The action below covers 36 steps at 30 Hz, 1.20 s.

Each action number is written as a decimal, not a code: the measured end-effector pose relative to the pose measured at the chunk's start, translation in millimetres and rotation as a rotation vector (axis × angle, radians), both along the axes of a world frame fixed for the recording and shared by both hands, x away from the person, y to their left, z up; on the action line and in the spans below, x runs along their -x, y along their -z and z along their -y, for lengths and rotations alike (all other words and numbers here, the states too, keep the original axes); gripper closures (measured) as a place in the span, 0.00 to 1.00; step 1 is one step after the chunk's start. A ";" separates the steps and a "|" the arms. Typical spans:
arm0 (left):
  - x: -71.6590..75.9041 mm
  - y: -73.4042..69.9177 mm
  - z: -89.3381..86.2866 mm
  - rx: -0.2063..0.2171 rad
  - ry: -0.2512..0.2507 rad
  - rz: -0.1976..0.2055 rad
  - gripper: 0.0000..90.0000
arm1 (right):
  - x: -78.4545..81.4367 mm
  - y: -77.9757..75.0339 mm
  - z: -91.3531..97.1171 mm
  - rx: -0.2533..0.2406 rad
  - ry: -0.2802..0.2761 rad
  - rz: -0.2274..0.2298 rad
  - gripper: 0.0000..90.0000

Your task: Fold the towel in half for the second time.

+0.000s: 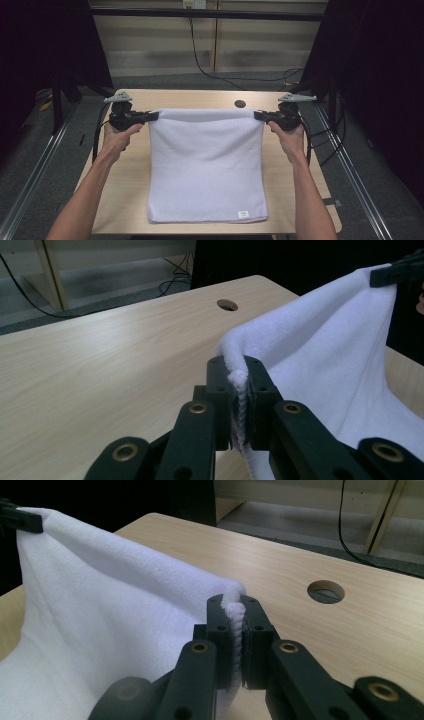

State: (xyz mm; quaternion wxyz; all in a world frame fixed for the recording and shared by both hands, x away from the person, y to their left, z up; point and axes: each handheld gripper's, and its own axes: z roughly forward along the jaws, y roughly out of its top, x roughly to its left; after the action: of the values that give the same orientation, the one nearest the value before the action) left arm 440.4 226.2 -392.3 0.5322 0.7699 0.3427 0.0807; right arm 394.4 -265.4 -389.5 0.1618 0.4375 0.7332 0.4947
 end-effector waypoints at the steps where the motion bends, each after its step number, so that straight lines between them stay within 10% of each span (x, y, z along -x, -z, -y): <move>1: -2.6 -1.2 1.2 0.009 -0.006 0.001 0.93 | -3.2 -0.2 1.9 -0.004 0.008 -0.004 0.95; 13: 1.3 7.1 7.6 0.004 0.032 0.015 0.93 | -5.3 0.4 9.9 -0.021 0.013 -0.005 0.95; 36: 71.8 33.7 -12.3 0.052 0.072 0.024 0.93 | 74.3 22.2 5.7 -0.010 -0.121 0.031 0.95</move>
State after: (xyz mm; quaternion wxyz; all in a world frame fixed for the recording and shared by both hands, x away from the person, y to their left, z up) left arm 368.6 238.4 -425.9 0.5588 0.7666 0.3103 0.0616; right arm 320.0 -271.1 -411.7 0.1411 0.3855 0.7533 0.5139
